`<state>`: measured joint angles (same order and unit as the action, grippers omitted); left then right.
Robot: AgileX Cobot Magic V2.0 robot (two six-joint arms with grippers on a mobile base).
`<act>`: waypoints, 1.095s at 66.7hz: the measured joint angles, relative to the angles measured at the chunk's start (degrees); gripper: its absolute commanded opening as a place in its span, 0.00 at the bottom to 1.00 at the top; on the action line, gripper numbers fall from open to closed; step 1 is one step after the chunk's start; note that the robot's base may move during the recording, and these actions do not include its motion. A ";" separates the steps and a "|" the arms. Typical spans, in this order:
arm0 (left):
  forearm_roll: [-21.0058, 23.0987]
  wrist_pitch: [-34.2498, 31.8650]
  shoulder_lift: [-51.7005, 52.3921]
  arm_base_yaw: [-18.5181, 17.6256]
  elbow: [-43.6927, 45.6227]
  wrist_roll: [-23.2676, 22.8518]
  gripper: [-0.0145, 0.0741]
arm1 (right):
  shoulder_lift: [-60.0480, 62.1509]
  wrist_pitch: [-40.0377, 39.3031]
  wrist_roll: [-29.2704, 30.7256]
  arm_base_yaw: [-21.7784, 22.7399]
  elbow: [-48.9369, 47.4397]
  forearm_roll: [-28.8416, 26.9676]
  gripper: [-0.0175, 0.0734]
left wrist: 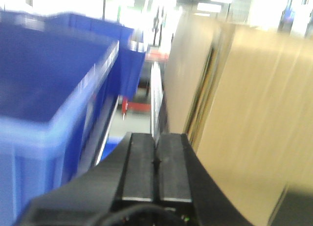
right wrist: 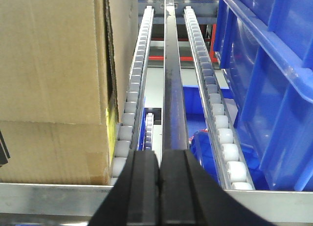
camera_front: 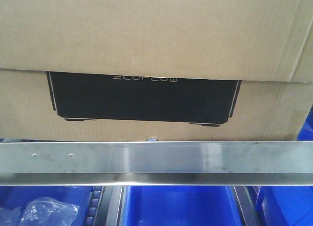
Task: Grab box from left shelf to table start
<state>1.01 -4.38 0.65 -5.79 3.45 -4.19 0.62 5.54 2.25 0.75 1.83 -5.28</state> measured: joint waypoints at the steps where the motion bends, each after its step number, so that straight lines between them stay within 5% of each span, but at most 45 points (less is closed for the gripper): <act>1: 0.00 0.30 0.00 0.00 0.70 0.00 0.05 | 0.00 0.00 0.00 0.00 0.00 0.00 0.25; 11: 0.00 4.69 -1.99 0.00 8.23 0.00 0.13 | 0.00 0.00 0.00 0.00 0.00 0.00 0.25; 24: -0.19 6.76 -8.40 0.00 15.33 0.00 0.56 | 0.00 0.00 0.00 0.00 0.00 0.00 0.25; 27: -0.33 7.43 -10.22 0.00 16.73 0.00 0.60 | 0.00 0.00 0.00 0.00 0.00 0.00 0.25; 43: -0.36 17.20 -21.69 0.00 30.64 0.38 0.54 | 0.00 0.00 0.00 0.00 0.00 0.00 0.25; 59: 1.40 41.37 -41.63 0.00 56.53 4.75 0.53 | 0.00 0.00 0.00 0.00 0.00 0.00 0.25; 73: 2.38 51.39 -56.80 -6.76 69.71 7.85 0.53 | 0.00 0.00 0.00 0.00 0.00 0.00 0.25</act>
<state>3.39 47.02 -56.15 -12.55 73.16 3.66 0.62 5.54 2.25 0.75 1.83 -5.28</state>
